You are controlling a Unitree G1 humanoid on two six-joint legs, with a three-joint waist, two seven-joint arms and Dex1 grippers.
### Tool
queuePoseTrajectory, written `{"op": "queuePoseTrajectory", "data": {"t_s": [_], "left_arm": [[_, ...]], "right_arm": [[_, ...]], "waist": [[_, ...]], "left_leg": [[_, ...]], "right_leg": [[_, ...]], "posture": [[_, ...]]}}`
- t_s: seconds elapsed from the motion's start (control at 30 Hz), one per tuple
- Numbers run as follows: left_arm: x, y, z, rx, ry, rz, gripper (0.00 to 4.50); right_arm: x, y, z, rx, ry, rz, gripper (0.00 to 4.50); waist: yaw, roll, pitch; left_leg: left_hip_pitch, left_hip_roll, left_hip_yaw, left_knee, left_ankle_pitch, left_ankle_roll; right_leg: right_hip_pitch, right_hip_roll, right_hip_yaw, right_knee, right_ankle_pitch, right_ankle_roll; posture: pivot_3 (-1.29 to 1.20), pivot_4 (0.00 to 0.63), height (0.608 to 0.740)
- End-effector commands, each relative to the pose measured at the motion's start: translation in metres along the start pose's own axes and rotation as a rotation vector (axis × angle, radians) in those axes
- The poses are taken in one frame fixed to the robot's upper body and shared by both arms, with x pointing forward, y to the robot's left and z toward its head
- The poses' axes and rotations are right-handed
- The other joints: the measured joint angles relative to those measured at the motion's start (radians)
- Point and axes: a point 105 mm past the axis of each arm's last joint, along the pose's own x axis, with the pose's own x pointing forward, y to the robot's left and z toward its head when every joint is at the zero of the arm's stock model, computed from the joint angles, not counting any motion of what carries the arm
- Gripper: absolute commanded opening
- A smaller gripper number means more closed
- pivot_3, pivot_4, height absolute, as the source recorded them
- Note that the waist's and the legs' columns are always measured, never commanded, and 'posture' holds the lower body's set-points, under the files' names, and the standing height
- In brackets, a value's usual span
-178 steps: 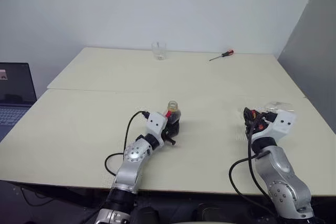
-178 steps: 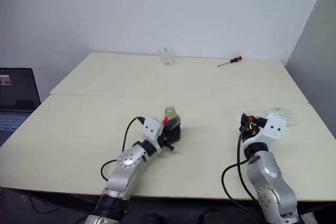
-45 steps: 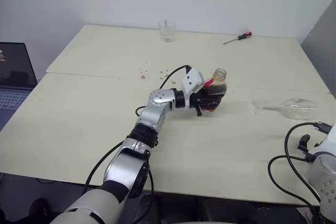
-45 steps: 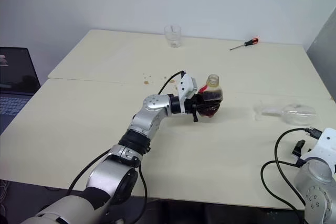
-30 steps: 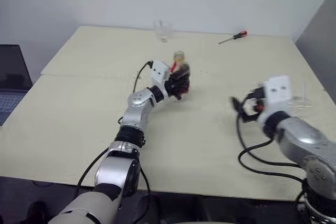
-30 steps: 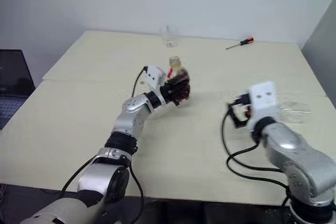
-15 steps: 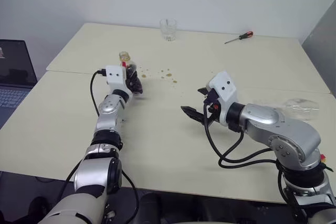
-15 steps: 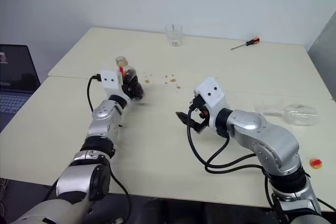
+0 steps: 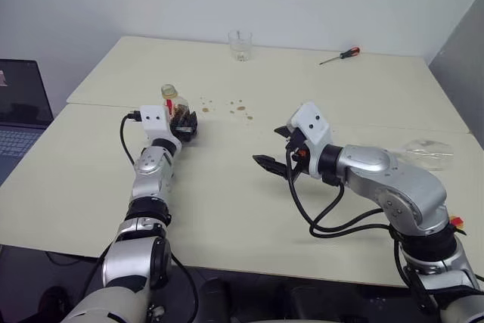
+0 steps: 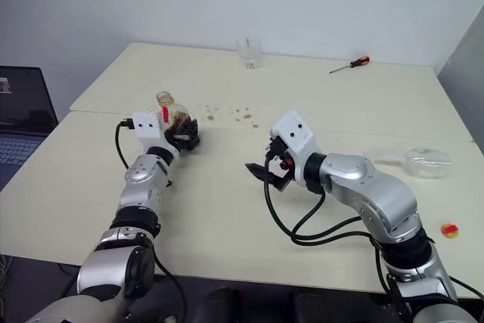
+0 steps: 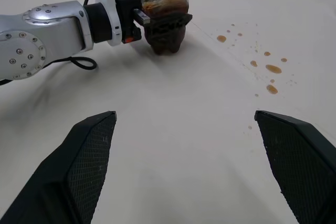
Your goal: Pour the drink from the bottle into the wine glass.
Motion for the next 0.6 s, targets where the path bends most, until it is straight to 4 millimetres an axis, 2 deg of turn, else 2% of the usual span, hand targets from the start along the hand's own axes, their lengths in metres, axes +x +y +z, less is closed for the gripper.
{"op": "queuePoseTrajectory", "data": {"t_s": [0.03,0.1,0.27,0.47,0.53,0.6], "left_arm": [[-0.004,0.007,0.014,0.019,-0.032,-0.004,4.48],[-0.015,0.004,0.013,0.063,-0.015,-0.072,4.48],[-0.039,0.014,0.018,0.076,0.019,-0.117,4.48],[-0.075,0.039,0.022,0.104,0.065,-0.102,4.48],[-0.094,0.035,0.023,0.122,0.093,-0.187,4.48],[-0.122,0.021,0.026,0.109,0.141,-0.373,4.48]], "right_arm": [[-0.004,-0.003,0.015,-0.042,-0.054,-0.002,4.50],[-0.006,-0.007,0.016,-0.027,-0.059,-0.004,4.50],[-0.007,-0.012,0.011,-0.019,-0.050,-0.003,4.50],[-0.010,-0.022,0.003,0.026,-0.040,-0.012,4.50],[-0.021,-0.034,-0.004,0.082,-0.031,-0.060,4.50],[-0.036,-0.050,-0.014,0.164,-0.027,-0.134,4.50]], "waist": [[-0.001,0.000,0.000],[-0.003,0.000,0.000],[-0.003,0.000,0.000],[-0.003,0.000,0.000],[-0.005,0.000,0.000],[-0.005,-0.001,0.000]], "left_leg": [[0.000,0.000,0.000,0.000,0.000,0.000],[0.000,0.000,0.000,0.000,0.000,0.000],[0.000,0.002,-0.001,-0.001,0.000,0.000],[0.001,0.002,-0.001,0.000,0.000,0.000],[0.001,0.003,-0.001,0.000,0.000,0.000],[0.001,0.003,-0.001,-0.001,0.000,0.000]], "right_leg": [[0.000,0.000,0.000,0.000,0.000,0.000],[0.000,0.000,0.001,0.000,0.000,0.000],[-0.001,-0.001,0.003,0.000,0.000,0.000],[0.000,-0.001,0.004,0.000,0.000,0.000],[0.000,-0.002,0.004,0.000,0.000,0.000],[0.000,-0.003,0.005,0.000,0.000,0.000]], "posture": [[0.00,0.150,0.740],[0.00,0.150,0.740],[0.00,0.150,0.740],[0.00,0.150,0.740],[0.00,0.150,0.740],[0.00,0.150,0.740]]}}
